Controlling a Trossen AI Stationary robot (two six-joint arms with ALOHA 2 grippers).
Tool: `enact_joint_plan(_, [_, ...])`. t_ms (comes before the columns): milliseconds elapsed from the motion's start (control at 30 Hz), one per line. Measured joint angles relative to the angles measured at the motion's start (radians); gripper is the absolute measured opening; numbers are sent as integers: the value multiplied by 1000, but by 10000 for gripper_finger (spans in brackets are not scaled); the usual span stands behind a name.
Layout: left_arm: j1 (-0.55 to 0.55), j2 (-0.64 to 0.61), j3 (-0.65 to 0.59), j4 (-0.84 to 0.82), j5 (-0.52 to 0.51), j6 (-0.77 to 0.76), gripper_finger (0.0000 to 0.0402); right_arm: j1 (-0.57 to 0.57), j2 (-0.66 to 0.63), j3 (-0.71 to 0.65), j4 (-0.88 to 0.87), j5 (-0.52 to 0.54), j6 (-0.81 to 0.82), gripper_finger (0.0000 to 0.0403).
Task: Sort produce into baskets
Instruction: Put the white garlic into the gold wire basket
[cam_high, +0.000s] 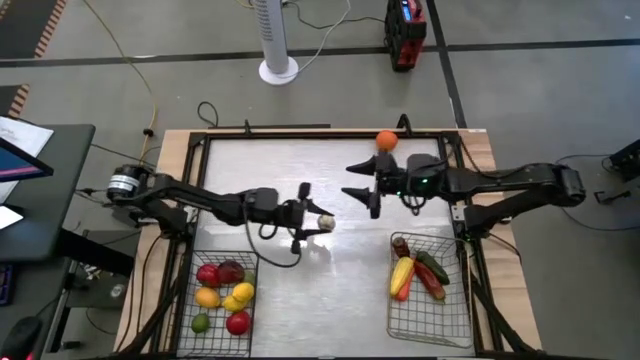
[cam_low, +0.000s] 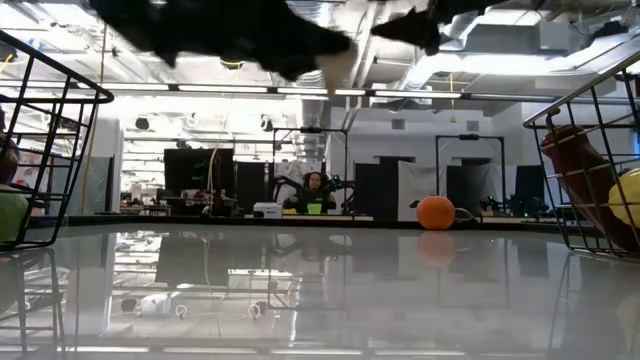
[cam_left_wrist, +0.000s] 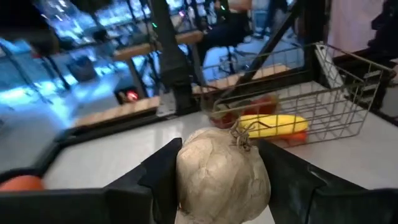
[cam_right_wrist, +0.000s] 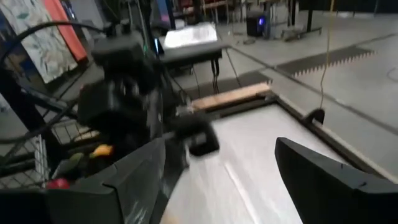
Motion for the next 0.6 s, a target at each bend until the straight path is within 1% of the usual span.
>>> enact_joint_plan(133, [-7,104,166,-139,66,-31,176,0,-52,0,0,3,-5,331])
enact_joint_plan(200, [-17,154,242,-181,102,-35,176,-5,-79,0,2,3,-5,331])
enact_joint_plan(367, [-50,261,387,-186,179,-30,176,-11,-156,0,18,7,-9,331])
enact_joint_plan(600, [-77,411,588,-184,191,-7,176,-10,-218,0,37,7,-16,331])
